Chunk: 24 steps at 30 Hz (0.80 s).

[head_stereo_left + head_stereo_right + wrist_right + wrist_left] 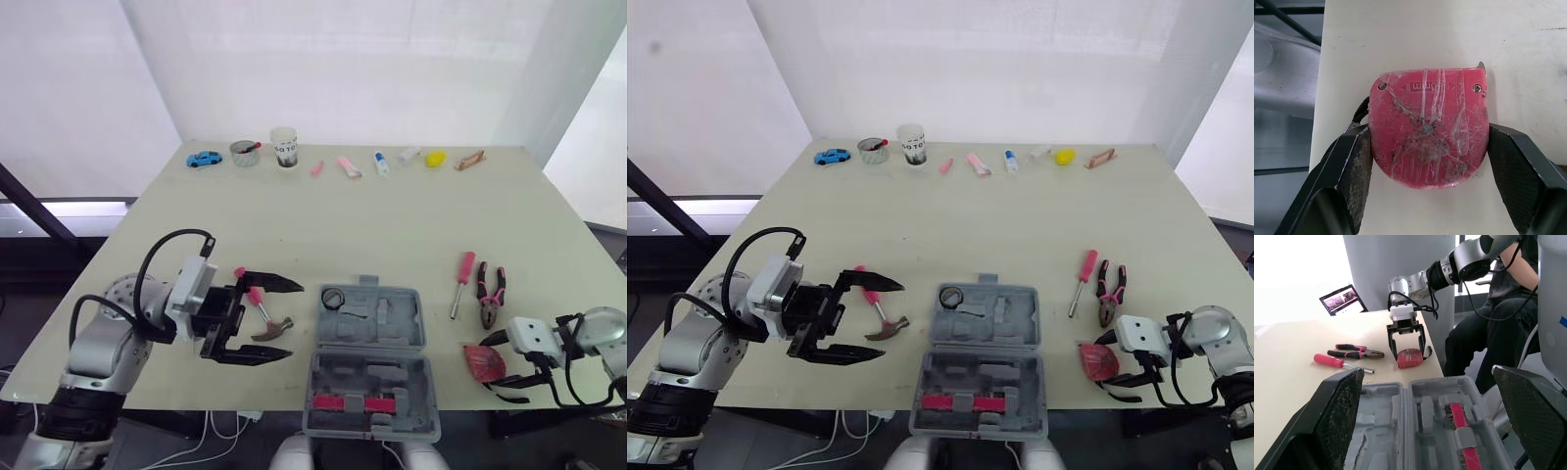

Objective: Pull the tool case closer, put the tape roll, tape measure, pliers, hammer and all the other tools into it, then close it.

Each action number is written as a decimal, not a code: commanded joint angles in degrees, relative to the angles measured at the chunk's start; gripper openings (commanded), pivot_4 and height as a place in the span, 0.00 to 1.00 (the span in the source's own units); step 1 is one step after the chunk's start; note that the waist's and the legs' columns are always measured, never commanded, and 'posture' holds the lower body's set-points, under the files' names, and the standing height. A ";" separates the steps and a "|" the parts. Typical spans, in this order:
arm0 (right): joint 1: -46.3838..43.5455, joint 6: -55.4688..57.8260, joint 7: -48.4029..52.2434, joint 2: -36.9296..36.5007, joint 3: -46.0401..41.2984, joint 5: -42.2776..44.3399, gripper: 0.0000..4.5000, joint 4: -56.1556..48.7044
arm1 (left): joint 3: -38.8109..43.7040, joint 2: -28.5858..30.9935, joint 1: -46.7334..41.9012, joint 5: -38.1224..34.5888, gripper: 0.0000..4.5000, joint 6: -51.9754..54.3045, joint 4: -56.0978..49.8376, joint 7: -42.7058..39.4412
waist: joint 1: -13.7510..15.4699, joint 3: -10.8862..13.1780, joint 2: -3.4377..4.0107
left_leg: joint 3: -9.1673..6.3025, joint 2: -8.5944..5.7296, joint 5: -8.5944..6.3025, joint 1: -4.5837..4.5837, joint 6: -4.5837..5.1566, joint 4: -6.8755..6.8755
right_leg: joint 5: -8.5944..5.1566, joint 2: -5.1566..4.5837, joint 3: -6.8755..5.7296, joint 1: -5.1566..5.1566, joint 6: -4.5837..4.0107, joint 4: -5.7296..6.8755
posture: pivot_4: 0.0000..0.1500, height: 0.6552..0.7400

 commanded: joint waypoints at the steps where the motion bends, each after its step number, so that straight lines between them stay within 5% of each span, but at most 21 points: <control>1: 1.84 7.04 -3.80 -3.14 -3.10 1.12 0.66 -9.04 | -0.13 -0.03 -0.64 -0.71 1.00 -1.73 0.01 -3.52 | 0.02 0.01 0.03 | 0.00 0.00 0.00 0.00 0.00 0.00 | 0.00 0.00 0.00 0.00 0.00 0.00 | 1.00 1.00; 10: 4.24 34.18 -10.55 -8.73 -5.35 1.98 0.66 -34.63 | 0.64 -1.28 -0.06 0.29 1.00 -2.08 1.46 -2.42 | 0.01 0.05 0.09 | 0.00 0.02 0.00 -0.01 0.00 0.00 | 0.00 0.03 0.00 -0.07 0.01 0.06 | 1.00 1.00; 15: -1.55 53.43 -14.20 -9.69 -1.30 -2.46 0.66 -49.78 | 1.58 -2.83 0.31 1.12 1.00 -2.72 2.07 0.10 | 0.00 0.06 0.12 | 0.01 0.02 0.00 -0.09 0.00 0.00 | 0.00 0.01 -0.01 -0.14 0.02 0.03 | 1.00 1.00; 24: -18.35 68.64 -10.95 -3.50 15.03 -10.97 0.66 -52.21 | 2.36 -4.81 0.96 3.52 1.00 -4.20 3.86 2.30 | 0.08 0.07 0.11 | -0.01 0.02 0.00 -0.17 0.00 -0.01 | -0.01 0.01 -0.05 -0.22 -0.01 -0.01 | 1.00 1.00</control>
